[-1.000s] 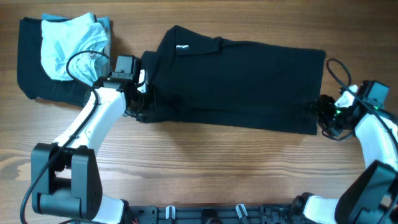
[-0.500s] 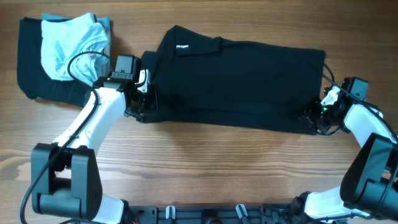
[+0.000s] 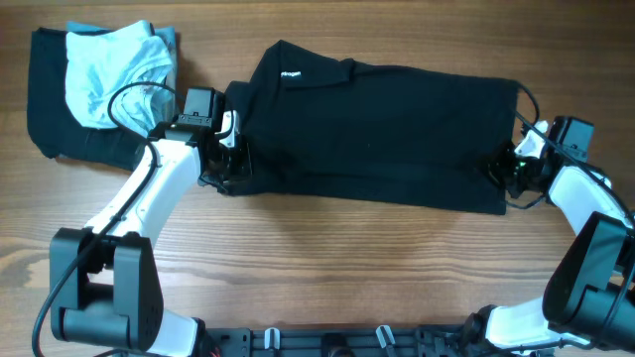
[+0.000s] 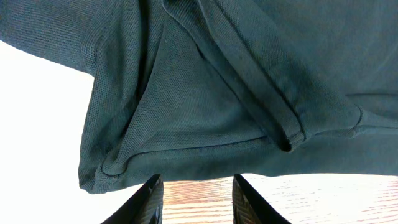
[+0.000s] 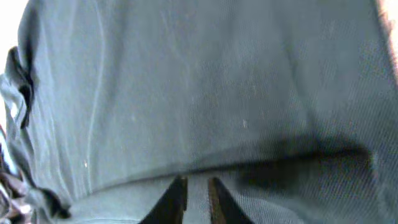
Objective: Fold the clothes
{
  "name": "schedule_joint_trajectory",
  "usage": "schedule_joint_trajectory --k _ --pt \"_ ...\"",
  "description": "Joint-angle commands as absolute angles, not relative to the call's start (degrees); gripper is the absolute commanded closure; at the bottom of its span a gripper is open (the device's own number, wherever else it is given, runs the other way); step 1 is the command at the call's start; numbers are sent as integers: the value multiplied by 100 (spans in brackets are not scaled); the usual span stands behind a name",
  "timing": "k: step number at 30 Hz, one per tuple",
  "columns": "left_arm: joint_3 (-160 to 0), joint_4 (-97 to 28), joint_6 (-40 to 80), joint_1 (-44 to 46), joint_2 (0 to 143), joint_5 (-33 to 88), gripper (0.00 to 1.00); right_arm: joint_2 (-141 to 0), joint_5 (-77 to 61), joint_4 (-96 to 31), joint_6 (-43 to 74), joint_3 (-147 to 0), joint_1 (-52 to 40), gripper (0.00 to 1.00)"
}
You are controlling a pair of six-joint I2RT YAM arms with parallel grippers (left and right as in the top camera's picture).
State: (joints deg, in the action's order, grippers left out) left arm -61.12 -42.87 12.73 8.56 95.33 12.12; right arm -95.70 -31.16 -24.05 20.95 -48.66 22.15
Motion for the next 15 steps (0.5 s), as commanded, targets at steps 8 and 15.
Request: schedule_joint_trajectory --k 8,15 --pt "-6226 -4329 1238 840 9406 1308 62 -9618 -2263 -3481 1813 -4917 2198 74" --pt "-6226 -4331 1238 840 9406 1308 61 -9618 -2049 -3301 1935 -4757 2198 74"
